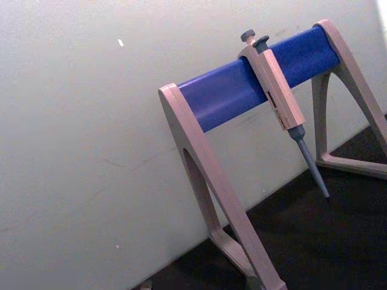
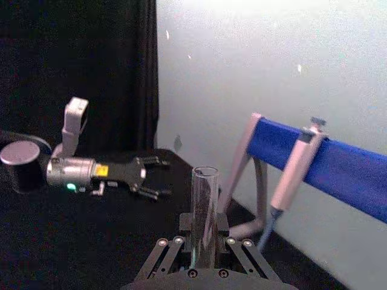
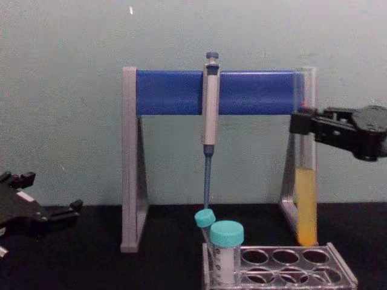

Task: Pick up the test tube from the test tube rack, shake it, then place it back into the test tube rack.

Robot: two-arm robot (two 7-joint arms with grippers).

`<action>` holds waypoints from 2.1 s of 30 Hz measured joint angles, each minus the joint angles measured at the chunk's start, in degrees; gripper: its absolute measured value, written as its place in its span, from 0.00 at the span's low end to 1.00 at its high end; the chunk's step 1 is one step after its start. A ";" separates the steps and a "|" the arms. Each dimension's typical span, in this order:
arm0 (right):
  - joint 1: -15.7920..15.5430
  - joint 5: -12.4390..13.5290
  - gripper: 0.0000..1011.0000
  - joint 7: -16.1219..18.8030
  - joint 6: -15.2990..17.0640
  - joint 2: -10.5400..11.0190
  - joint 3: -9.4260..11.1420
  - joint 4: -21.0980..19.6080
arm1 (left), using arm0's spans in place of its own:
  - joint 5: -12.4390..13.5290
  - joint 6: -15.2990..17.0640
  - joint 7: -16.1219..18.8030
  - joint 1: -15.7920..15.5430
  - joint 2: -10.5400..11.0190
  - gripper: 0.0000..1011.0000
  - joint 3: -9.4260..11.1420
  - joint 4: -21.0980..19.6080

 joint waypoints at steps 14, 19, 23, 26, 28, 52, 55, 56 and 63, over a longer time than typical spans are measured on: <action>-1.87 -5.62 0.23 -10.12 -0.24 2.36 1.77 -2.46 | 0.00 0.00 0.00 0.00 0.00 0.99 0.00 0.00; -1.23 -9.36 0.23 -13.59 -0.53 0.69 1.79 -2.00 | 0.00 0.00 0.00 0.00 0.00 0.99 0.00 0.00; -0.55 -10.48 0.23 -14.56 -1.66 -1.19 1.91 -0.71 | 0.00 0.00 0.00 0.00 0.00 0.99 0.00 0.00; 0.03 -10.22 0.23 -14.15 -2.83 -2.83 2.17 0.64 | 0.00 0.00 0.00 0.00 0.00 0.99 0.00 0.00; 0.46 -9.33 0.23 -13.06 -3.63 -4.08 2.40 1.84 | 0.00 0.00 0.00 0.00 0.00 0.99 0.00 0.00; 0.40 1.12 0.23 -0.28 -4.21 -3.54 0.76 4.65 | 0.00 0.00 0.00 0.00 0.00 0.99 0.00 0.00; -0.14 1.44 0.23 -0.48 -4.54 -3.04 0.88 4.67 | 0.00 0.00 0.00 0.00 0.00 0.99 0.00 0.00; -0.23 1.54 0.23 -0.50 -4.66 -2.97 0.91 4.73 | 0.00 0.00 0.00 0.00 0.00 0.99 0.00 0.00; -0.36 2.04 0.23 0.09 -6.08 -3.14 0.79 6.25 | 0.00 0.00 0.00 0.00 0.00 0.99 0.00 0.00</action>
